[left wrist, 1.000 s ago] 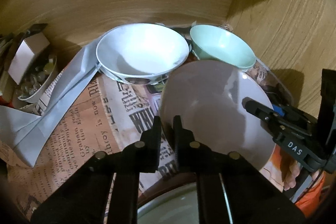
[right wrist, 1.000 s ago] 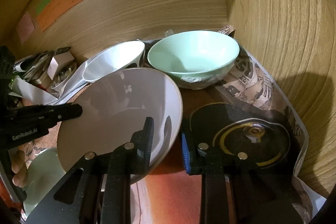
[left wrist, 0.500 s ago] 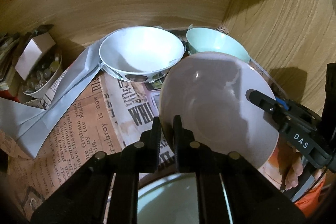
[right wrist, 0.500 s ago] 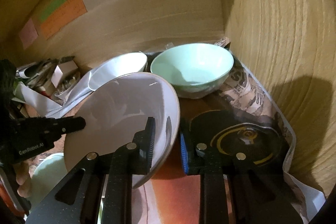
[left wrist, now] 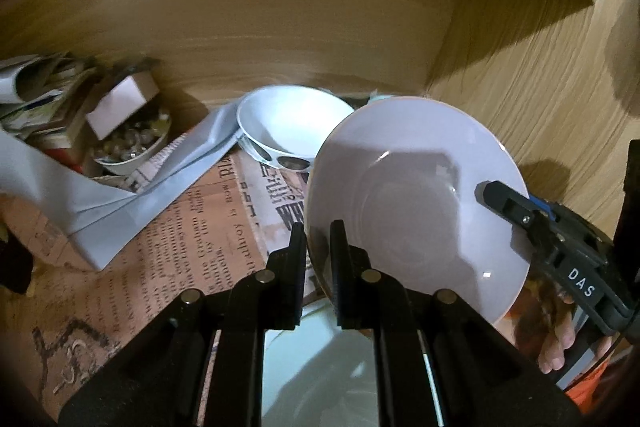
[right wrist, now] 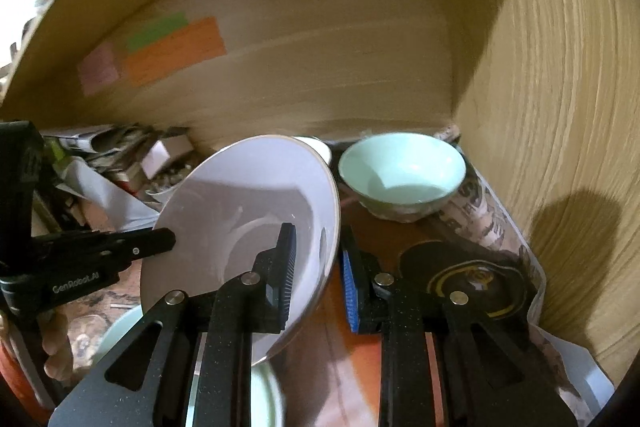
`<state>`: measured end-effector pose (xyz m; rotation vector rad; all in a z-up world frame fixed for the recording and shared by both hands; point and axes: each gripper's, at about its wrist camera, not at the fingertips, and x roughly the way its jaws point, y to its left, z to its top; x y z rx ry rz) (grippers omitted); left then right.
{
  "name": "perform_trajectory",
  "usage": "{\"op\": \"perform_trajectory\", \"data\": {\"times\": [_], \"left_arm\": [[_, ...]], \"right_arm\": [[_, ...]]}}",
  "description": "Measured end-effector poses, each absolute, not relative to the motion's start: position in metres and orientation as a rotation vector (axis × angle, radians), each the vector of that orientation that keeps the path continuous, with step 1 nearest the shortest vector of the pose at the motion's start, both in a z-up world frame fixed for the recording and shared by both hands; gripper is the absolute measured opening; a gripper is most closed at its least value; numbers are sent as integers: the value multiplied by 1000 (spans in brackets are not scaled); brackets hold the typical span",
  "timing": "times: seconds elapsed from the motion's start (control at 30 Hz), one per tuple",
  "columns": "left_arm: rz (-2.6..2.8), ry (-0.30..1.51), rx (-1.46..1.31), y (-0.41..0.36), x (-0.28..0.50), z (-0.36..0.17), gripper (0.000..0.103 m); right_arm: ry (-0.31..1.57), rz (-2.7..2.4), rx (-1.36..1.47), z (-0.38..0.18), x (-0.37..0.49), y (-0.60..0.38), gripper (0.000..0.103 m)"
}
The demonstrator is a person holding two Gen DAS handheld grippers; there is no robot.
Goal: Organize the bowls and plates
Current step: 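Lift the pale pink bowl with the right gripper off the newspaper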
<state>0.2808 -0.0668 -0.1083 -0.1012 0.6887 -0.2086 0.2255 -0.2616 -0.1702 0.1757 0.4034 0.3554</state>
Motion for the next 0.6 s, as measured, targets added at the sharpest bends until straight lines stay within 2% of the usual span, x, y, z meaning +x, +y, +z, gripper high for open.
{"op": "perform_trajectory", "data": {"times": [0.6], "left_arm": [[-107, 507, -146, -11, 175, -78, 10]], "right_arm": [[366, 469, 127, -156, 172, -210, 19]]}}
